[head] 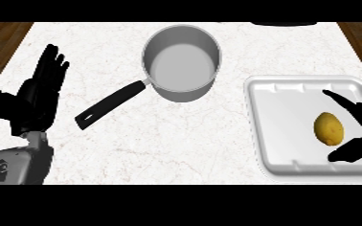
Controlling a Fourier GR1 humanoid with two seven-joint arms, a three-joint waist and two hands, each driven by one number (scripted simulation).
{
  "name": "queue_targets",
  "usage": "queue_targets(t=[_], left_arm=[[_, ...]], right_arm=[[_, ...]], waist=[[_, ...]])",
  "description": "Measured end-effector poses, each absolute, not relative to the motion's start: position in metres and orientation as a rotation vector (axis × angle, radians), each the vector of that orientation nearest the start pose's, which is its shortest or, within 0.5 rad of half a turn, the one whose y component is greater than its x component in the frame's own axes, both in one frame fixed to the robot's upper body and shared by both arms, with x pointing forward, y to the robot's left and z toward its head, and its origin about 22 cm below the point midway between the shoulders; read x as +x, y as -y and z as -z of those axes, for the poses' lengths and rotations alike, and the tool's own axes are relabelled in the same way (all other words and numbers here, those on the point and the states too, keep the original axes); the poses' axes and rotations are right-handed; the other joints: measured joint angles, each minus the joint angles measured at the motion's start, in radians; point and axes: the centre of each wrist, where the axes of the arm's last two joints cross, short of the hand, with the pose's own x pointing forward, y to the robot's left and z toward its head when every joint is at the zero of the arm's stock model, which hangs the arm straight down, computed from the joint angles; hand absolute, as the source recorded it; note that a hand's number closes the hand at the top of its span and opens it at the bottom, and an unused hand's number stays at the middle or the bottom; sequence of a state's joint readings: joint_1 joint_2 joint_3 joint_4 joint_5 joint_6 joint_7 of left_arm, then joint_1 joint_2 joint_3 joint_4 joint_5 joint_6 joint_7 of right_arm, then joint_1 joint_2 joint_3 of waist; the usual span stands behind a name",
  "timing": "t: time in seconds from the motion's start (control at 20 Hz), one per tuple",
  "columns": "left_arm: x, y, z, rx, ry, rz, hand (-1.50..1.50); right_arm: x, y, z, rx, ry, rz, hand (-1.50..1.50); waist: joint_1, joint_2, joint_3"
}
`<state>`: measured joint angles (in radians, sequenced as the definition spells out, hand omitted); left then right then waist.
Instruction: Pick the lemon from the tray and place it in the pot
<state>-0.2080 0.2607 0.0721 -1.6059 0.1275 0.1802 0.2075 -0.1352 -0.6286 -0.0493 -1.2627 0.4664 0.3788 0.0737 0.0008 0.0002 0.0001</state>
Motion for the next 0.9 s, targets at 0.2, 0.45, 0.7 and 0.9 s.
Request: queue_targets(t=[0.2,0.45,0.7,0.9], left_arm=[[0.283,-0.278,-0.087,0.201,1.608,-0.073,0.00],[0.282,-0.280,-0.088,0.200,1.617,-0.070,0.00],[0.283,-0.284,-0.084,0.189,1.610,-0.069,0.00],[0.281,-0.283,-0.084,0.197,1.612,-0.066,0.00]], right_arm=[[0.269,0.404,-0.034,-0.603,0.962,-0.916,1.50],[0.270,0.406,-0.027,-0.607,1.001,-1.031,1.50],[0.275,0.402,-0.021,-0.608,1.033,-1.067,1.50],[0.273,0.401,-0.016,-0.617,1.049,-1.082,1.50]], waist=[[0.001,0.000,0.000],[0.001,-0.001,-0.001],[0.001,-0.003,-0.005],[0.001,-0.004,-0.008]])
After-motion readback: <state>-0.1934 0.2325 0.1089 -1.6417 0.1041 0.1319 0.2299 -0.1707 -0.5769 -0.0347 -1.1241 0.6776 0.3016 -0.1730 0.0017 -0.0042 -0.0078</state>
